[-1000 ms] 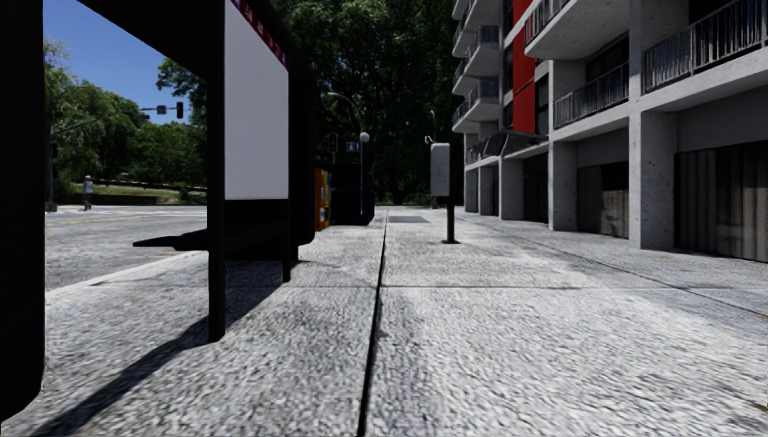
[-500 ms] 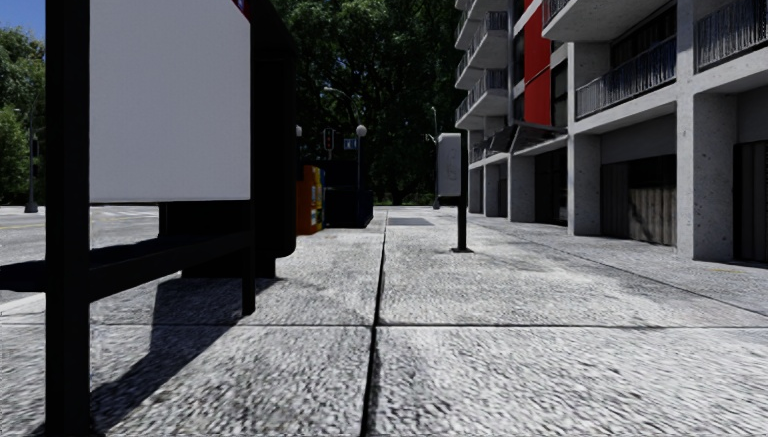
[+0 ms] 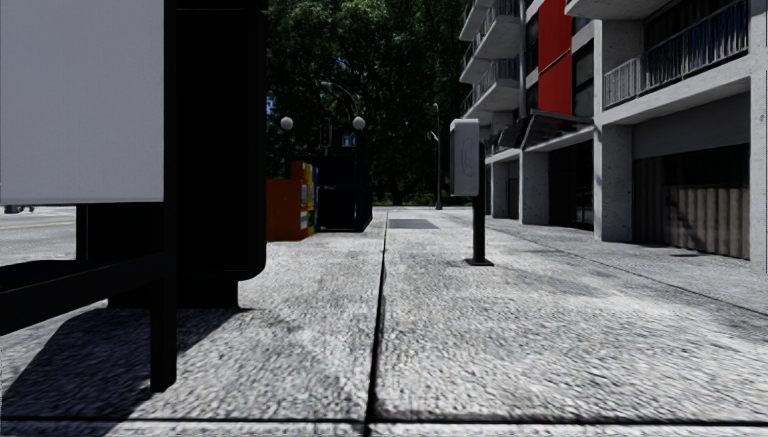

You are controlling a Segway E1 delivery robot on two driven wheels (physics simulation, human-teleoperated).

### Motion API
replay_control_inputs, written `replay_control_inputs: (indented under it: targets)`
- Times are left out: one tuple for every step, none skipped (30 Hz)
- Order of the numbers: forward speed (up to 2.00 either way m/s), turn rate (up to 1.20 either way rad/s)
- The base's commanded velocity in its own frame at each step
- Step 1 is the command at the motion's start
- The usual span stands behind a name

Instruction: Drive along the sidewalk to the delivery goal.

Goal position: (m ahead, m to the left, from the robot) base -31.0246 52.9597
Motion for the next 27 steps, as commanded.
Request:
replay_control_inputs:
  targets:
    - [2.00,0.00]
    - [2.00,0.00]
    - [2.00,0.00]
    - [2.00,0.00]
    - [2.00,0.00]
    - [2.00,0.00]
    - [2.00,0.00]
    - [2.00,0.00]
    - [2.00,0.00]
    - [2.00,0.00]
    - [2.00,0.00]
    - [2.00,0.00]
    - [2.00,0.00]
    - [2.00,0.00]
    - [2.00,0.00]
    - [2.00,0.00]
    - [2.00,0.00]
    - [2.00,0.00]
    - [2.00,0.00]
    - [2.00,0.00]
    - [2.00,0.00]
    - [2.00,0.00]
    - [2.00,0.00]
    - [2.00,0.00]
    - [2.00,0.00]
    - [2.00,0.00]
    - [2.00,0.00]
